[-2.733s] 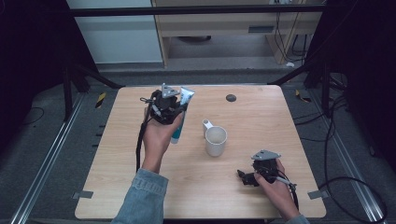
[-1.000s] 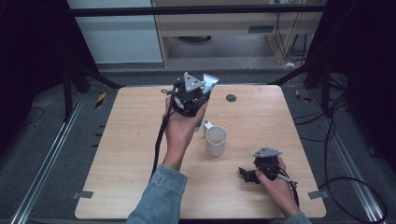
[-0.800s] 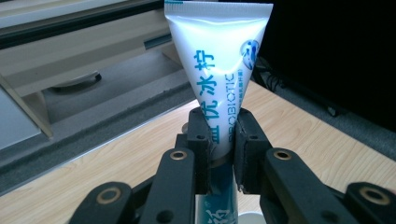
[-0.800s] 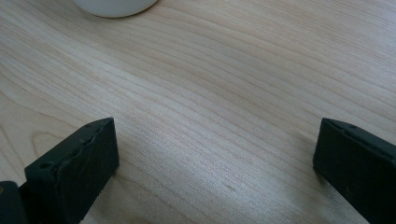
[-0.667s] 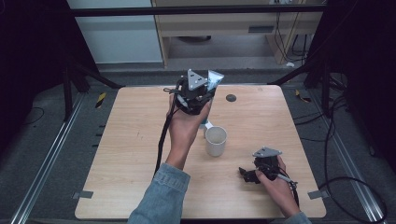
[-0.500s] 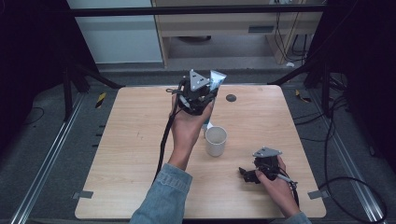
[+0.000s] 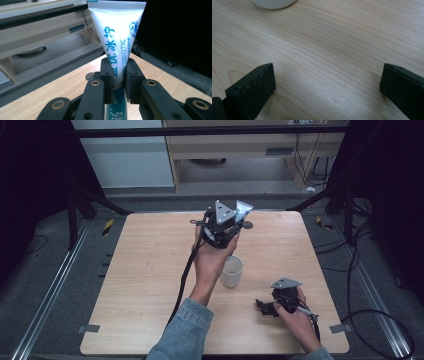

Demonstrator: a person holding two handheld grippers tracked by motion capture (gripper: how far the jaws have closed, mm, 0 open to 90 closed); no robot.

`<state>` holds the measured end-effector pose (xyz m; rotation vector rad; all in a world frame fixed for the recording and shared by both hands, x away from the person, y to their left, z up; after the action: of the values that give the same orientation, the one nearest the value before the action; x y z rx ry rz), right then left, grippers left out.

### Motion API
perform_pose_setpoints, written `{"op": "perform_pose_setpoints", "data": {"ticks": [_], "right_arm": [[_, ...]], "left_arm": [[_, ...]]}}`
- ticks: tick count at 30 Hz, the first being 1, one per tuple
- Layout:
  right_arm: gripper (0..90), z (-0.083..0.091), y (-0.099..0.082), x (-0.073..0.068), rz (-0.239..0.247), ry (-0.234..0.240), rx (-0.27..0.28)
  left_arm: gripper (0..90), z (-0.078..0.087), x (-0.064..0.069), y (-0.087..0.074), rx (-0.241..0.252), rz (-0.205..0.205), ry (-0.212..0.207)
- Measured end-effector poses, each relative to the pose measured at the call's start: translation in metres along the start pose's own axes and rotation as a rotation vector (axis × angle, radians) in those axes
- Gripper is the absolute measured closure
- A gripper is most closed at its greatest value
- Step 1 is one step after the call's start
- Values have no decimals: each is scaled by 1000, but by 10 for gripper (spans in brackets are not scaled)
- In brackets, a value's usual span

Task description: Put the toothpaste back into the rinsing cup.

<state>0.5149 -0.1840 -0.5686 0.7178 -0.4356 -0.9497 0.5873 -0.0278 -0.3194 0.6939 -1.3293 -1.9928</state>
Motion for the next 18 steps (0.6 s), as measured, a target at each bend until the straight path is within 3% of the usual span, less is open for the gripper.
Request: {"op": "perform_pose_setpoints", "data": {"ticks": [7,18], "right_arm": [[4,0,0,0,0,0,0],[5,0,0,0,0,0,3]], "left_arm": [[785,-4,5,-4,11,12,-16],[785,-13,6,-18,26,26,7]]}}
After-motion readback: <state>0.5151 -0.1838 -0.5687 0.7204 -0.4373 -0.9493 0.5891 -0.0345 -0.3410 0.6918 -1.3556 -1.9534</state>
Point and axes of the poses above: each handheld gripper's, and its own axes: z roughly backward along the jaws, y roughly out of its top, x roughly to its right, the point moved 8 cm from there along -z, roughly forward along the jaws, and after that the axes turned 1 degree about -y, right-handed, at the moved point
